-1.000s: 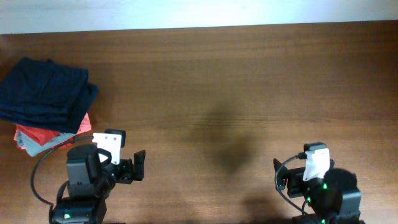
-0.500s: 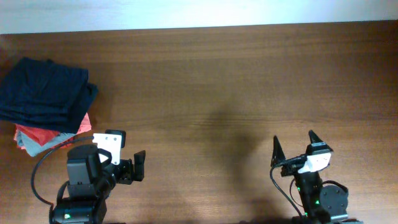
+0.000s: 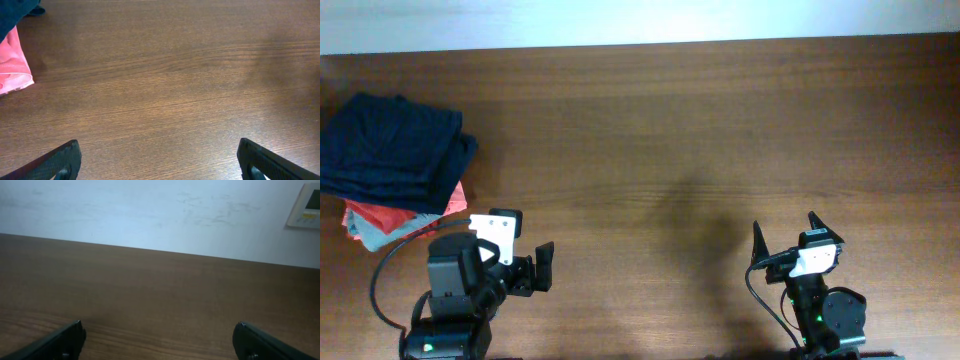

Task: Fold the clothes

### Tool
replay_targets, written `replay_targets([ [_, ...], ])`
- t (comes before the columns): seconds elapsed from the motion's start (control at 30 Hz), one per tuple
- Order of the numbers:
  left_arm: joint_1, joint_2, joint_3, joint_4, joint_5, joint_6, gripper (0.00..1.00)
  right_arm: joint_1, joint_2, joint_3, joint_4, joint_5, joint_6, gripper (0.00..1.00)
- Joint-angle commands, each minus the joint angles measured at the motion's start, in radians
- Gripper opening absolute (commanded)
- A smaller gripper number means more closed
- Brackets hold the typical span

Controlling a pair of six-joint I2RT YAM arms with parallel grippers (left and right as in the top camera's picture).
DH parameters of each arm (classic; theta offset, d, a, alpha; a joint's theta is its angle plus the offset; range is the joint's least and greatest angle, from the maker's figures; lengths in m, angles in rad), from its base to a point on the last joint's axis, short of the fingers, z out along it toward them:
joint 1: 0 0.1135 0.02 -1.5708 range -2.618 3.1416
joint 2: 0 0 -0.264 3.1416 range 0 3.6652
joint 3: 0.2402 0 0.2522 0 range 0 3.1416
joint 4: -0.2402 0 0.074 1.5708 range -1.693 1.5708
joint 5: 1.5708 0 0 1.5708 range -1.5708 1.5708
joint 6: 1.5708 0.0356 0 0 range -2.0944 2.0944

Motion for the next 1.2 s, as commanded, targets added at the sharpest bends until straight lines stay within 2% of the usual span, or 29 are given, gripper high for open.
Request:
replay_targets([
  [0.0, 0.0, -0.006, -0.003, 0.002, 0.008, -0.006, 0.99, -0.006, -0.004, -0.005, -0.005, 0.002, -0.007, 0.99],
  [0.73, 0.0, -0.048, -0.006, -0.008, 0.007, -0.006, 0.99, -0.006, -0.004, -0.005, -0.005, 0.002, -0.007, 0.98],
  [0.87, 0.0, -0.136, -0.031, -0.008, -0.087, 0.029, 0.99, -0.006, -0.004, -0.005, -0.005, 0.002, -0.007, 0.99],
  [1.0, -0.001, -0.27, -0.128, 0.011, -0.106, 0.029, 0.99, -0.006, -0.004, -0.005, -0.005, 0.002, -0.007, 0.99],
  [1.17, -0.028, -0.491, -0.341, 0.17, -0.105, 0.028, 0.99, -0.006, -0.004, -0.005, -0.005, 0.002, -0.007, 0.99],
])
